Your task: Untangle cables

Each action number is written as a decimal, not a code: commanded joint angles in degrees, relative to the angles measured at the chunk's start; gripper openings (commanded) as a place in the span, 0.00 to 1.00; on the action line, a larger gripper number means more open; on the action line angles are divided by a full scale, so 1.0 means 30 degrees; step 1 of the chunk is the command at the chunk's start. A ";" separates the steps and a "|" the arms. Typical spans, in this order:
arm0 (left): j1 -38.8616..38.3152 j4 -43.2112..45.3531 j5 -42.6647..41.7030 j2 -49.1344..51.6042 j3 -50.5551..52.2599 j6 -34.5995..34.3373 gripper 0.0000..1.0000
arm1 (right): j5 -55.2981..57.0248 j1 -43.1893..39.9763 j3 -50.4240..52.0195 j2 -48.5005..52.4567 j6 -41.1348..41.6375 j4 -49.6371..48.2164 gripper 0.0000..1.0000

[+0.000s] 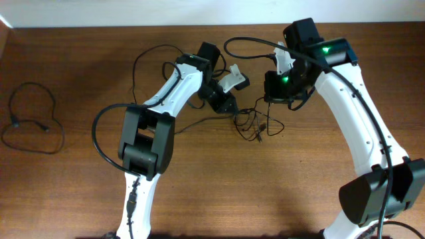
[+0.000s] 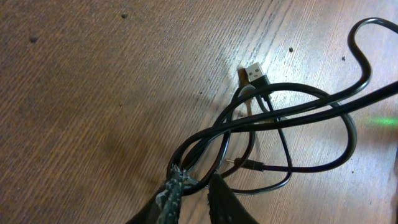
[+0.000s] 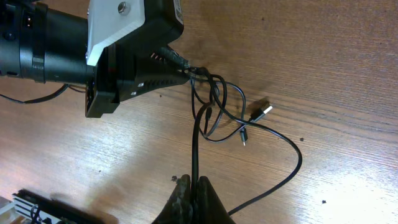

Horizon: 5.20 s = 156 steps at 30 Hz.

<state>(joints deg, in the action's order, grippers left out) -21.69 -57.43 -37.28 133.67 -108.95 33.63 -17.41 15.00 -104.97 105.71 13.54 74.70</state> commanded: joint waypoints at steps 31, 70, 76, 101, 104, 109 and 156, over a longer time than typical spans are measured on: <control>-0.0634 0.0787 0.0066 0.0452 0.0109 0.1894 0.22 | 0.0029 -0.0007 0.0066 -0.0036 0.0146 -0.0051 0.04; 0.3257 -0.2608 0.0481 -0.4932 -0.1938 0.1013 0.00 | 0.0036 -0.3548 0.1290 -0.0036 0.0211 -0.0066 0.04; 0.3446 -0.2885 0.0117 -0.7737 -0.1938 0.1013 0.00 | 0.0015 -0.3621 0.3315 0.0000 0.0219 -0.0765 0.04; 0.2565 -0.4233 -0.0503 -0.8007 -0.1872 -0.5027 0.00 | -0.5858 0.0058 -0.0845 -0.0007 0.0984 -0.3723 0.36; 0.2565 -0.4233 -0.0503 -0.8007 -0.1880 -0.6003 0.00 | -0.5850 0.0328 -0.0838 -0.0007 0.1158 -0.4065 0.36; 0.2565 -0.4233 -0.0517 -0.8007 -0.1880 -0.7686 0.00 | -0.5690 0.0772 -0.0838 -0.0007 0.1166 -0.4386 0.36; 0.4787 -0.2958 0.9384 -0.8007 -0.1880 -1.0491 0.00 | 0.0481 -0.1763 -0.0568 0.0801 0.3548 -0.2171 0.04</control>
<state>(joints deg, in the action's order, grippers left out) -7.42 -65.65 -22.22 110.69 -113.91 1.06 -18.39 9.82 -106.30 107.96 25.65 67.55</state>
